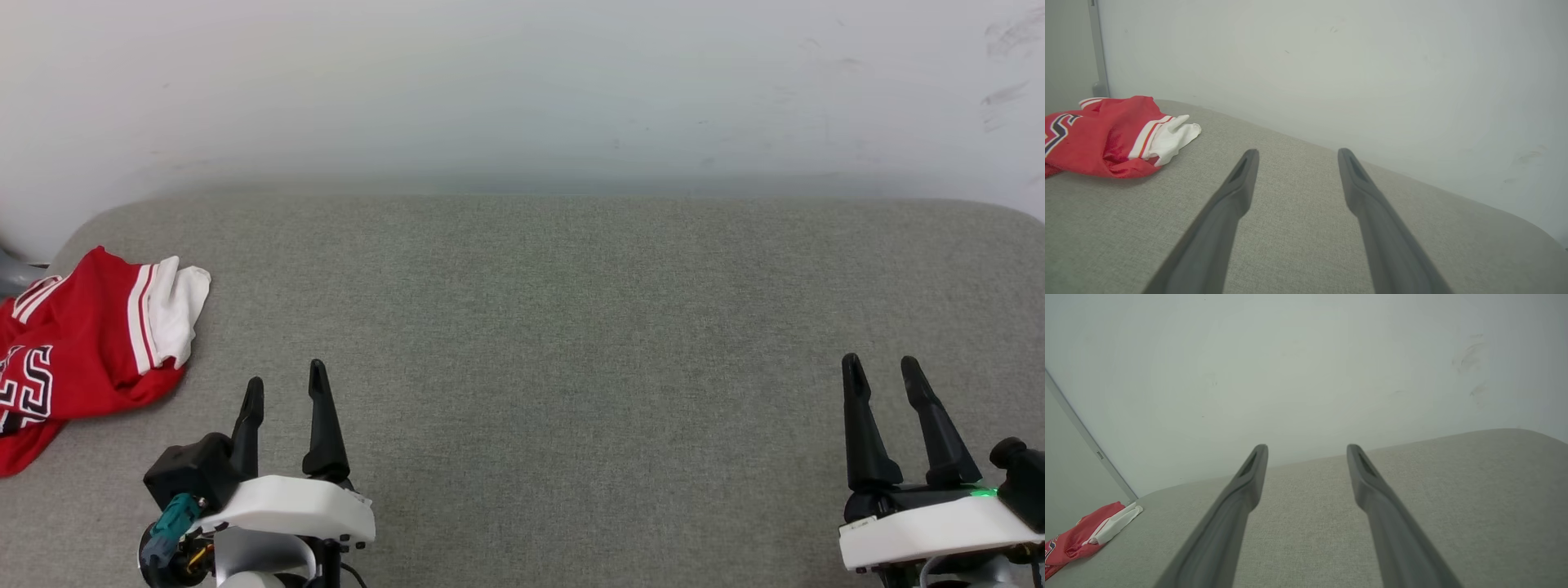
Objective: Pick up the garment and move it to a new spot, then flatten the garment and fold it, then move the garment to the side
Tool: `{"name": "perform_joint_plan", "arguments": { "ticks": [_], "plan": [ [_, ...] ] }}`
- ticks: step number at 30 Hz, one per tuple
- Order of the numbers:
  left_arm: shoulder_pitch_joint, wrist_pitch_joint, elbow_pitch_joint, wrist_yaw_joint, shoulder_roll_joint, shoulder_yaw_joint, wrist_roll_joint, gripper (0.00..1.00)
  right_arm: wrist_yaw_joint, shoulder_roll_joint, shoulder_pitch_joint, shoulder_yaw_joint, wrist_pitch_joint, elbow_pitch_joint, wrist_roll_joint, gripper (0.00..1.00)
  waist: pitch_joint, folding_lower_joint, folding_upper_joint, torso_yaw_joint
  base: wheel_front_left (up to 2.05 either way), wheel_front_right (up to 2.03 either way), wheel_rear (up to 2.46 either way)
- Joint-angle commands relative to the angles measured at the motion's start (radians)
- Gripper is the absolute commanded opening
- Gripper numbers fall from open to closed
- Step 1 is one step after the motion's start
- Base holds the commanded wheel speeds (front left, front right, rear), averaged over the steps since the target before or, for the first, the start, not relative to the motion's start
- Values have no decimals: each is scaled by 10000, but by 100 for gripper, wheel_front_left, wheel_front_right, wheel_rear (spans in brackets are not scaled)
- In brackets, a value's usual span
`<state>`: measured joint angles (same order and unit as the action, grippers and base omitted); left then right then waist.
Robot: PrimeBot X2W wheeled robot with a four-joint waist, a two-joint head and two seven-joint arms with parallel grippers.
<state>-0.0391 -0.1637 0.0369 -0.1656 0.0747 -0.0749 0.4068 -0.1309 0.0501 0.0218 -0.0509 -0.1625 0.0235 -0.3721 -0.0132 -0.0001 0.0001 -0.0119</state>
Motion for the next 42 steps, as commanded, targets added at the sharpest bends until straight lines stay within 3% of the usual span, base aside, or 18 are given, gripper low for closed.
{"name": "perform_joint_plan", "arguments": {
  "ticks": [1, 13, 42],
  "plan": [
    [37, -112, -131, -104, 56, -80, -313, 100, 2, 5, -5, 11, -115, 170, 350, 100, 1, 1, -1, -5, 0, 0, 0],
    [101, -381, -205, -182, 150, -377, -1278, 100, 2, 3, 120, -26, -396, 195, 1241, 100, 7, 1, -1, -42, 0, 0, 0],
    [301, -939, 178, 303, -105, -284, -3190, 100, 4, -1, 380, -41, -967, 213, 2794, 100, -28, 1, -1, -93, 0, 0, 0]
  ]
}}
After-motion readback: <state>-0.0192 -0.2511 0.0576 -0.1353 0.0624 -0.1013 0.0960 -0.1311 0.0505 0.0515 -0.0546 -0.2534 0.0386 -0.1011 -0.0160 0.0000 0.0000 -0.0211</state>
